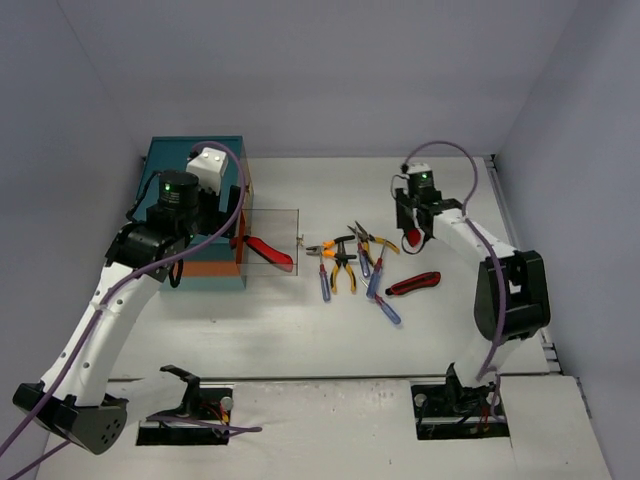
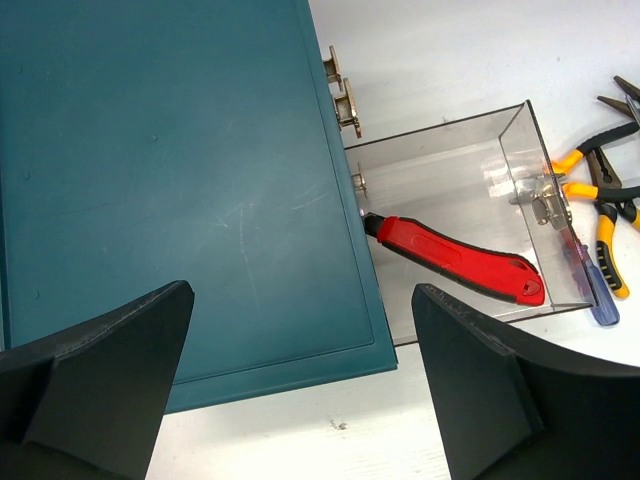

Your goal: Sort the tools into containers

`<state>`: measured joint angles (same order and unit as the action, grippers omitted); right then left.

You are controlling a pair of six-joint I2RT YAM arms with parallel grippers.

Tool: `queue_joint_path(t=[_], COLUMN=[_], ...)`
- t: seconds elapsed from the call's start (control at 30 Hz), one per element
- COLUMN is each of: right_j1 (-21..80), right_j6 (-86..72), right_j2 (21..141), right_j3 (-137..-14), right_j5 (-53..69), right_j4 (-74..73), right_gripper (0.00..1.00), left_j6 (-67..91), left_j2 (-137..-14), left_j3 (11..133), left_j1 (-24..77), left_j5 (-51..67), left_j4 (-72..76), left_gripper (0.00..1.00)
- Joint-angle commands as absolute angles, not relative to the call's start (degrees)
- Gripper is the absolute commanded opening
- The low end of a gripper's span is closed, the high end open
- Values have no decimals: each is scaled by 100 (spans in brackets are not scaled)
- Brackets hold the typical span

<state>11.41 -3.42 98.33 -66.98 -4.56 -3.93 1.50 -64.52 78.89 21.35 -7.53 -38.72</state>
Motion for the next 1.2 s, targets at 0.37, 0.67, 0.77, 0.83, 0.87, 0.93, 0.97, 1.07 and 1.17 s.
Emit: queue_joint_path(t=[0.37,0.67,0.77,0.83,0.87,0.93,0.97,1.07,1.17], right_j1=[4516,4945,4959,4975,4986,4985,4990,4983,4951], right_j6=[-414,-612,-641,-650,-662,-681,-689,-661,-576], right_j2=[10062,10790,10764,10715,10684,10620,10570,10356,10119], right_j3=[-9556,-9494,-9297,-9118,-9026,-8891,-8829,-8707,-8618], right_j5=[240,267,245,237,208,147,106,-74,-466], right_j4=[152,618,625,633,627,622,618,615,582], right_gripper=[0,0,1,3,5,13,21,37,51], left_j6=[211,237,248,264,264,266,270,262,230], left_j2=[-6486,-6281,-6233,-6240,-6252,-6275,-6291,-6330,-6370], left_j3=[8192,8118,8066,8042,8036,8037,8045,8074,8119], left_j1=[2171,2180,2171,2171,2171,2171,2171,2171,2180], left_j5=[-978,-1157,-1143,-1143,-1137,-1113,-1088,-1032,-1012], left_j4=[-3657,-3662,-3665,-3665,-3659,-3663,-3659,-3653,-3656], left_gripper=[89,89,89,89,89,89,89,89,89])
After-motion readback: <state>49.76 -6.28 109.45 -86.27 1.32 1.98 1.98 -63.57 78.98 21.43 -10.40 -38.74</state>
